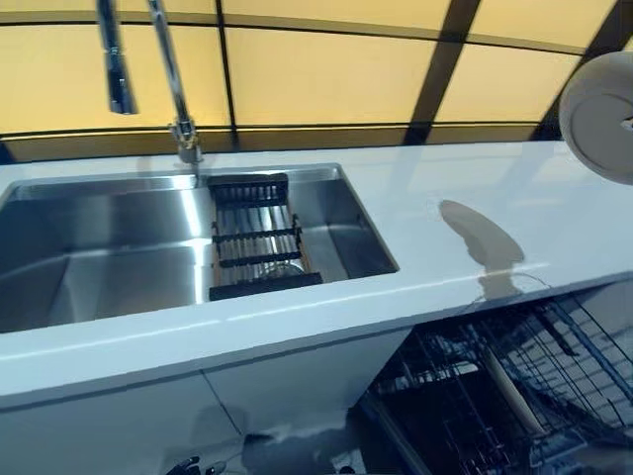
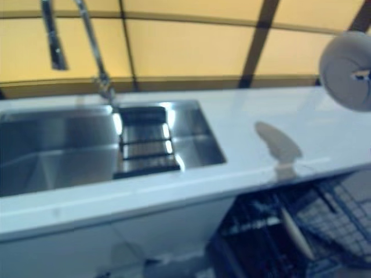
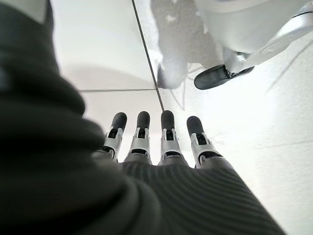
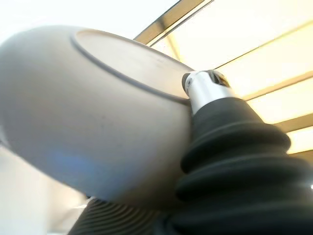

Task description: Take plates into dishwasher

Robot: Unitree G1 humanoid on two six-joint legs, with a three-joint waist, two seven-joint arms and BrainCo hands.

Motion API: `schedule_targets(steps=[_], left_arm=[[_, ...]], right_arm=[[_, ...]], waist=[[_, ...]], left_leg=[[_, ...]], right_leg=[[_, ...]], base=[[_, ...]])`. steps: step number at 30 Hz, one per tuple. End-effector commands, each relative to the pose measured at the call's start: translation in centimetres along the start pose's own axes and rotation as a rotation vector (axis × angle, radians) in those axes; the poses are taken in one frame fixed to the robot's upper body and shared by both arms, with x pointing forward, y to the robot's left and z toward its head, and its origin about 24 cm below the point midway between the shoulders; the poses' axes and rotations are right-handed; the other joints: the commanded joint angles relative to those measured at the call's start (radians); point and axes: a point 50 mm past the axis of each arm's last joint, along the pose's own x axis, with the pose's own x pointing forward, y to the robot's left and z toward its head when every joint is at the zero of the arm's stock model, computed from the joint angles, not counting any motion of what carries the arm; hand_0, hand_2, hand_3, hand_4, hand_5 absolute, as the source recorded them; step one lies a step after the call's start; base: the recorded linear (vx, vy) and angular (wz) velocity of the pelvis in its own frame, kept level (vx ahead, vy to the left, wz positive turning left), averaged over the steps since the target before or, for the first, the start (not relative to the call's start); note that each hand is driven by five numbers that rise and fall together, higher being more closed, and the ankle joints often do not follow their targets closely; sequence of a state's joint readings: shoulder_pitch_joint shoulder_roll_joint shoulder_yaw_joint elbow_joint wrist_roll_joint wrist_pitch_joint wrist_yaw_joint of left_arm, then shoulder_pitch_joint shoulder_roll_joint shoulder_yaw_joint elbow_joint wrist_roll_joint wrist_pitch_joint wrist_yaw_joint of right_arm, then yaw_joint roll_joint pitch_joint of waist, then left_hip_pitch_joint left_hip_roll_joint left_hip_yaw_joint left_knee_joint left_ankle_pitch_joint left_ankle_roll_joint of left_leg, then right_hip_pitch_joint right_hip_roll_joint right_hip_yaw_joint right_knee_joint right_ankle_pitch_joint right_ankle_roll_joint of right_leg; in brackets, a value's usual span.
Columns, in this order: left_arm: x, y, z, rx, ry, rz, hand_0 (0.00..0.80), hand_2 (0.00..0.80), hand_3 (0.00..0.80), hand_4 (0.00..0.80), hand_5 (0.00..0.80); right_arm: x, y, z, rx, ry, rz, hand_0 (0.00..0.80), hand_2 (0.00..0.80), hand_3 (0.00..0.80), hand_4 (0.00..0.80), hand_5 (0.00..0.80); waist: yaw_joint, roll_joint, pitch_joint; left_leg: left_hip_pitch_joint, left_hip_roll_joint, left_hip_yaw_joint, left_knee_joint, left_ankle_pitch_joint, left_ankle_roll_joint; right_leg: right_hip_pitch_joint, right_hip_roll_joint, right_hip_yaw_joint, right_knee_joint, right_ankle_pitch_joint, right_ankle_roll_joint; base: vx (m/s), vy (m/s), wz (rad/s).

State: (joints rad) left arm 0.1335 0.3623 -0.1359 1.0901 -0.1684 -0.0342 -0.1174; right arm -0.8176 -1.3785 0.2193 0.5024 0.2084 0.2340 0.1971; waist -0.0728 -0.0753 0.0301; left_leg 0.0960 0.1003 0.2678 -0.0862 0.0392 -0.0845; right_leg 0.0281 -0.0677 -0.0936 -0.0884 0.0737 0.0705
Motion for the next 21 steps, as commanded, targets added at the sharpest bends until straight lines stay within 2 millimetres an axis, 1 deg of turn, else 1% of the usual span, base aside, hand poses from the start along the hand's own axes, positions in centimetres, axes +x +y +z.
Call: schedule_targets(steps=[1,2,4,6,7,12,17,19,20,21], left_arm=[[0.1,1.5,1.2,0.062,-0.01,0.025,0.0,0.0,0.0,0.0,0.0],[0.1,1.5,1.2,0.063,-0.01,0.024,0.0,0.0,0.0,0.0,0.0],[0.2,1.6,1.5,0.071,-0.009,0.021,0.0,0.0,0.0,0.0,0.0],[0.2,1.5,1.5,0.075,-0.006,0.019,0.0,0.0,0.0,0.0,0.0],[0.2,1.6,1.5,0.08,-0.001,0.015,0.0,0.0,0.0,0.0,0.0],[0.3,1.6,1.9,0.097,0.006,0.007,0.0,0.0,0.0,0.0,0.0],[0.4,1.9,2.7,0.103,-0.005,0.011,0.0,0.0,0.0,0.0,0.0],[0.5,1.9,3.3,0.109,-0.013,0.018,0.0,0.0,0.0,0.0,0.0],[0.5,2.0,3.4,0.109,-0.014,0.02,0.0,0.0,0.0,0.0,0.0],[0.5,2.0,3.7,0.108,-0.021,0.026,0.0,0.0,0.0,0.0,0.0]], right_arm=[[-1.1,-4.2,-0.5,0.071,0.029,-0.105,0.8,0.8,0.8,0.8,0.8],[-1.2,-4.2,-0.7,0.071,0.033,-0.103,0.8,0.8,0.8,0.8,0.8],[-1.4,-4.1,-2.1,0.08,0.083,-0.091,0.8,0.8,0.8,0.8,0.8],[-1.6,-4.0,-2.8,0.065,0.107,-0.087,0.8,0.8,0.8,0.8,0.8],[-1.8,-3.8,-3.4,0.061,0.123,-0.07,0.8,0.8,0.8,0.8,0.8],[-2.5,-2.7,-4.9,0.067,0.155,-0.009,0.8,0.8,0.8,0.8,0.8],[-3.1,-0.8,-6.4,0.085,0.18,0.071,0.8,0.8,0.8,0.8,0.8],[-3.4,0.7,-7.3,0.068,0.208,0.131,0.8,0.8,0.8,0.8,0.8],[-3.4,0.9,-7.4,0.061,0.21,0.138,0.8,0.8,0.8,0.8,0.8],[-3.6,1.5,-7.9,0.053,0.236,0.175,0.8,0.8,0.8,0.8,0.8]], waist=[[0.001,-0.049,-0.016],[-0.001,-0.048,-0.017],[-0.018,-0.045,-0.017],[-0.024,-0.044,-0.018],[-0.033,-0.042,-0.018],[-0.069,-0.034,-0.019],[-0.099,-0.03,-0.012],[-0.118,-0.025,-0.002],[-0.12,-0.024,-0.002],[-0.127,-0.022,0.001]], left_leg=[[0.053,-0.017,-0.011,-0.001,-0.096,0.04],[0.053,-0.017,-0.009,-0.001,-0.097,0.04],[0.059,-0.012,0.006,-0.001,-0.099,0.04],[0.062,-0.01,0.013,-0.001,-0.1,0.04],[0.066,-0.008,0.022,-0.001,-0.1,0.04],[0.075,-0.009,0.05,-0.001,-0.105,0.043],[0.082,-0.013,0.075,0.002,-0.112,0.05],[0.091,-0.014,0.088,0.007,-0.123,0.056],[0.092,-0.014,0.09,0.008,-0.124,0.056],[0.093,-0.013,0.097,0.01,-0.125,0.058]], right_leg=[[0.017,0.005,-0.004,0.001,-0.009,0.083],[0.016,0.006,-0.002,0.001,-0.009,0.082],[0.011,0.01,0.013,0.001,-0.009,0.082],[0.01,0.011,0.017,0.001,-0.009,0.082],[0.007,0.012,0.023,0.001,-0.007,0.082],[-0.011,0.01,0.038,0.001,0.003,0.085],[-0.023,0.011,0.057,0.001,0.012,0.088],[-0.026,0.012,0.066,0.001,0.015,0.092],[-0.027,0.012,0.068,0.002,0.015,0.092],[-0.031,0.012,0.072,0.003,0.017,0.094]], base=[[-0.015,-0.032,-0.14],[-0.022,-0.037,-0.08],[-0.027,-0.039,-0.08],[-0.007,-0.029,-0.15],[-0.003,-0.039,-0.17],[-0.026,-0.029,-0.15],[-0.024,-0.014,-0.13],[-0.02,-0.008,-0.19],[-0.037,-0.013,-0.09],[-0.044,-0.007,-0.12]])
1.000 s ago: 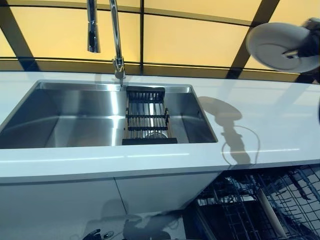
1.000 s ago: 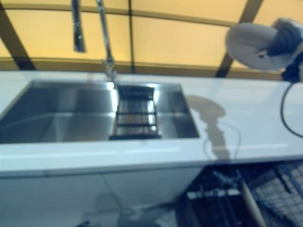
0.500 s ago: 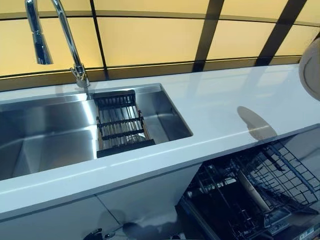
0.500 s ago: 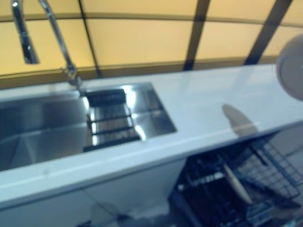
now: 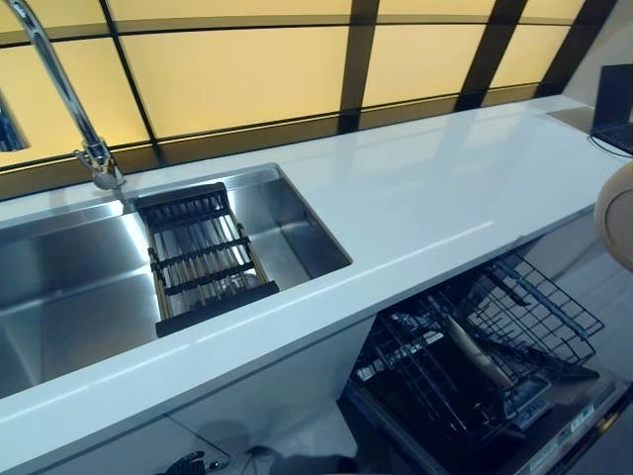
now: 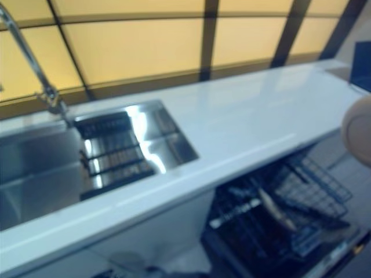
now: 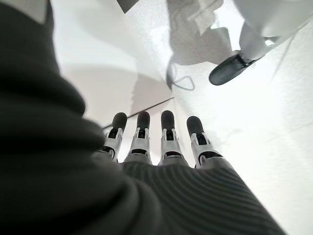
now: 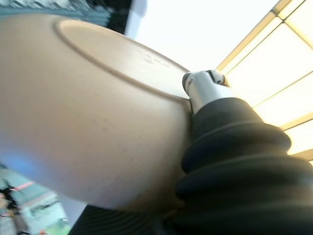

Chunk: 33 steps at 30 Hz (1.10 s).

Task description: Take plates into dishwasher

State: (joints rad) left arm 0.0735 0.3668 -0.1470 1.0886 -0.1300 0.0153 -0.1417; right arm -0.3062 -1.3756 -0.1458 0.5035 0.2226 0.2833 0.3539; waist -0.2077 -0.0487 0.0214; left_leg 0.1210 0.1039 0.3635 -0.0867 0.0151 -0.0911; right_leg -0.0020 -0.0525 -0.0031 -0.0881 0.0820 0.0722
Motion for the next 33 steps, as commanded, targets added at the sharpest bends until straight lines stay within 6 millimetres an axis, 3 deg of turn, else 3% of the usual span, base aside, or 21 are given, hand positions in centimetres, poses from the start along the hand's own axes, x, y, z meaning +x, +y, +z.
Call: schedule_targets(steps=[1,7,17,33], left_arm=[[0.0,2.2,1.9,0.052,-0.02,0.055,0.0,0.0,0.0,0.0,0.0],[0.2,2.3,2.8,0.054,-0.026,0.057,0.0,0.0,0.0,0.0,0.0],[0.2,2.3,2.8,0.067,-0.019,0.062,0.0,0.0,0.0,0.0,0.0],[0.6,1.4,4.1,0.057,-0.057,0.034,0.0,0.0,0.0,0.0,0.0]], right_arm=[[-0.1,0.5,0.9,0.003,-0.047,0.022,0.8,0.8,0.8,0.8,0.8],[0.6,3.7,0.5,0.039,-0.032,0.128,0.8,0.8,0.8,0.8,0.8],[1.1,7.0,-0.1,0.057,-0.014,0.238,0.8,0.8,0.8,0.8,0.8],[0.8,12.9,1.8,0.087,-0.048,0.404,0.8,0.8,0.8,0.8,0.8]], waist=[[0.0,-0.047,0.013],[-0.024,-0.041,0.02],[-0.041,-0.029,0.037],[-0.042,-0.012,0.054]], left_leg=[[0.068,-0.016,0.008,0.012,-0.101,0.066],[0.066,-0.016,0.03,0.021,-0.108,0.072],[0.049,-0.016,0.032,0.034,-0.117,0.076],[0.036,-0.025,0.023,0.036,-0.113,0.073]], right_leg=[[-0.006,-0.003,-0.015,0.004,0.011,0.092],[-0.021,0.001,-0.003,0.009,0.015,0.091],[-0.044,0.002,0.01,0.017,0.014,0.087],[-0.051,-0.005,0.008,0.017,0.01,0.082]], base=[[-0.051,-0.007,-0.22],[-0.032,-0.01,-0.24],[-0.013,-0.001,-0.03],[0.0,0.005,0.0]])
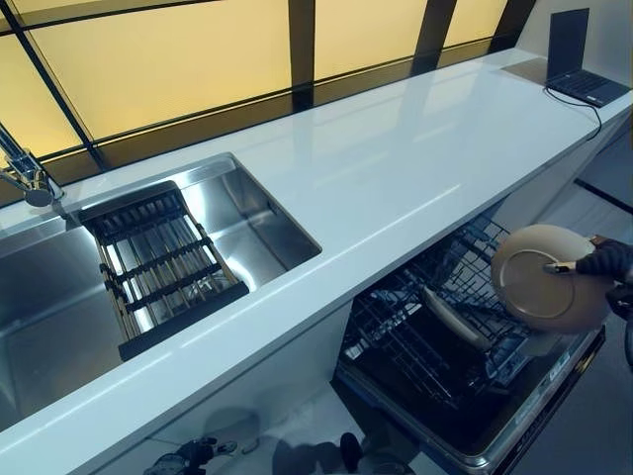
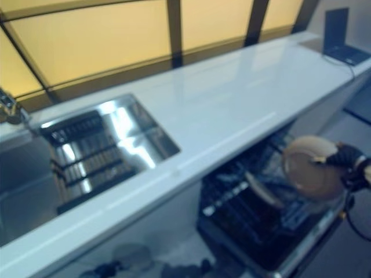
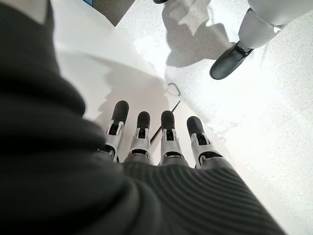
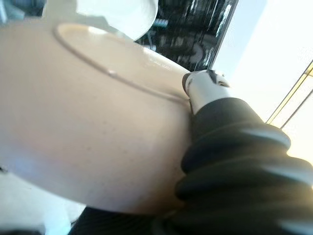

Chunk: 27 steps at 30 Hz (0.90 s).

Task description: Take plates into dishwasher

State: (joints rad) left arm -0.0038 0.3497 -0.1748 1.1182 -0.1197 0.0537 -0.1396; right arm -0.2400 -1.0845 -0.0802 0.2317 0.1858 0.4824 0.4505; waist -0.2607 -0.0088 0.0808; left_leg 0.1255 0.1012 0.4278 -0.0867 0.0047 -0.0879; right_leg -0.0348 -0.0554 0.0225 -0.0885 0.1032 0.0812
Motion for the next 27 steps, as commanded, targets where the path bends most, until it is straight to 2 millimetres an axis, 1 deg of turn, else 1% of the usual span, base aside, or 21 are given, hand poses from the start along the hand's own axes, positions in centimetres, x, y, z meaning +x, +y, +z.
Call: schedule_targets(steps=[1,4,8,14,18,22,27], left_arm=[[-0.1,2.1,2.0,0.027,-0.053,0.05,0.0,0.0,0.0,0.0,0.0],[-0.1,2.0,1.9,0.019,-0.053,0.05,0.0,0.0,0.0,0.0,0.0],[0.0,2.1,2.0,0.014,-0.056,0.056,0.0,0.0,0.0,0.0,0.0],[0.0,2.0,2.1,0.009,-0.062,0.053,0.0,0.0,0.0,0.0,0.0],[0.0,1.9,2.1,0.008,-0.067,0.046,0.0,0.0,0.0,0.0,0.0],[0.0,1.8,2.3,0.01,-0.077,0.044,0.0,0.0,0.0,0.0,0.0],[0.0,1.8,2.2,0.014,-0.074,0.043,0.0,0.0,0.0,0.0,0.0]], right_arm=[[0.5,1.4,1.7,-0.019,-0.055,0.022,0.8,0.8,0.8,0.8,0.8],[0.7,2.7,2.0,-0.041,-0.053,0.052,0.8,0.8,0.8,0.8,0.8],[0.8,3.6,2.2,-0.051,-0.057,0.071,0.8,0.8,0.8,0.8,0.8],[0.6,4.6,3.1,-0.067,-0.087,0.095,0.8,0.8,0.8,0.8,0.8],[0.4,5.4,3.6,-0.07,-0.109,0.142,0.8,0.8,0.8,0.8,0.8],[0.2,6.4,3.7,-0.053,-0.13,0.169,0.8,0.8,0.8,0.8,0.8],[0.1,7.2,3.5,-0.059,-0.132,0.189,0.8,0.8,0.8,0.8,0.8]], waist=[[0.011,-0.05,-0.004],[0.01,-0.046,0.0],[0.012,-0.045,0.005],[0.016,-0.045,0.014],[0.016,-0.045,0.019],[0.017,-0.047,0.026],[0.016,-0.049,0.026]], left_leg=[[0.031,-0.024,-0.042,0.035,-0.102,0.07],[0.033,-0.027,-0.043,0.032,-0.101,0.07],[0.031,-0.029,-0.045,0.032,-0.1,0.07],[0.03,-0.028,-0.046,0.031,-0.098,0.07],[0.03,-0.03,-0.047,0.03,-0.097,0.069],[0.028,-0.031,-0.049,0.03,-0.095,0.069],[0.031,-0.031,-0.048,0.027,-0.094,0.068]], right_leg=[[-0.018,-0.004,-0.018,0.017,-0.012,0.073],[-0.017,-0.007,-0.019,0.017,-0.013,0.072],[-0.017,-0.009,-0.023,0.017,-0.013,0.071],[-0.018,-0.012,-0.026,0.016,-0.013,0.071],[-0.017,-0.013,-0.025,0.015,-0.014,0.072],[-0.016,-0.014,-0.025,0.016,-0.014,0.072],[-0.015,-0.014,-0.025,0.014,-0.013,0.073]], base=[[0.001,0.053,0.0],[0.002,0.03,0.0],[0.0,0.0,0.0],[0.0,0.0,0.0],[0.0,0.0,0.0],[0.0,0.0,0.0],[0.0,0.0,0.0]])
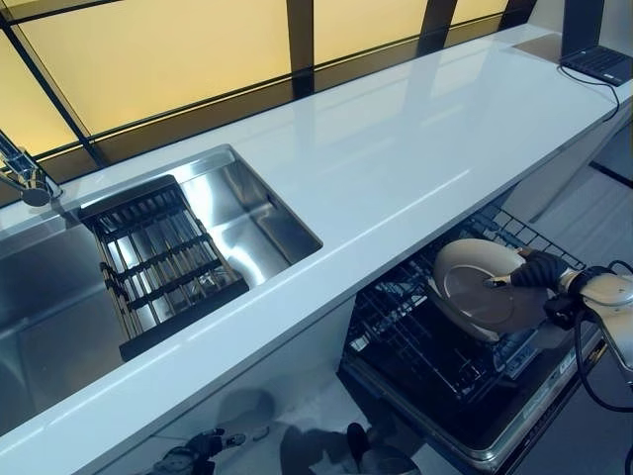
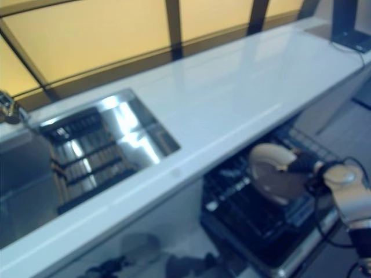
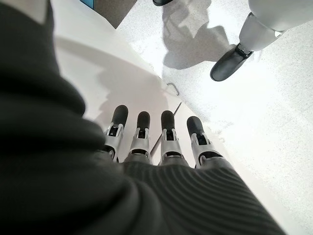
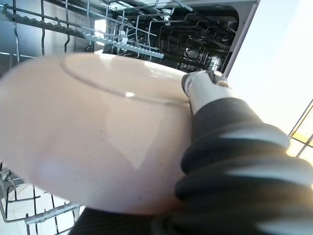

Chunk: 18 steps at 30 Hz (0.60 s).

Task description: Take plates into dishwasher

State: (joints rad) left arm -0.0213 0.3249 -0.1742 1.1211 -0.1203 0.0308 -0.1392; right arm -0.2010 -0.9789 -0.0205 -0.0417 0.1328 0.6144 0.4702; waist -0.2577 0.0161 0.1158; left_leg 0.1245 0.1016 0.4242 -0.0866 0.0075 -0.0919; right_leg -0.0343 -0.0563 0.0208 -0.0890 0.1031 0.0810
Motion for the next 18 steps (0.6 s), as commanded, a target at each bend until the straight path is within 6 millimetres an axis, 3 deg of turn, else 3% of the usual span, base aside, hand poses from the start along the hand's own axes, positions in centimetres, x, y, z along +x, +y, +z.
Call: schedule_targets(steps=[1,18], left_arm=[[-0.2,2.6,1.2,0.019,-0.034,0.063,0.0,0.0,0.0,0.0,0.0],[-0.1,1.7,1.0,0.007,-0.036,0.055,0.0,0.0,0.0,0.0,0.0]], right_arm=[[0.4,1.5,1.0,-0.002,-0.067,0.034,0.8,0.8,0.8,0.8,0.8],[-0.1,-0.2,0.2,-0.297,0.002,-0.191,0.8,0.8,0.8,0.8,0.8]], waist=[[0.013,-0.074,-0.01],[0.022,-0.068,-0.004]], left_leg=[[0.033,-0.031,-0.045,0.026,-0.097,0.072],[0.041,-0.028,-0.051,0.024,-0.097,0.072]], right_leg=[[-0.015,-0.013,-0.023,0.014,-0.013,0.074],[-0.007,-0.016,-0.023,0.012,-0.014,0.079]], base=[[0.0,0.0,0.0],[0.002,0.0,0.0]])
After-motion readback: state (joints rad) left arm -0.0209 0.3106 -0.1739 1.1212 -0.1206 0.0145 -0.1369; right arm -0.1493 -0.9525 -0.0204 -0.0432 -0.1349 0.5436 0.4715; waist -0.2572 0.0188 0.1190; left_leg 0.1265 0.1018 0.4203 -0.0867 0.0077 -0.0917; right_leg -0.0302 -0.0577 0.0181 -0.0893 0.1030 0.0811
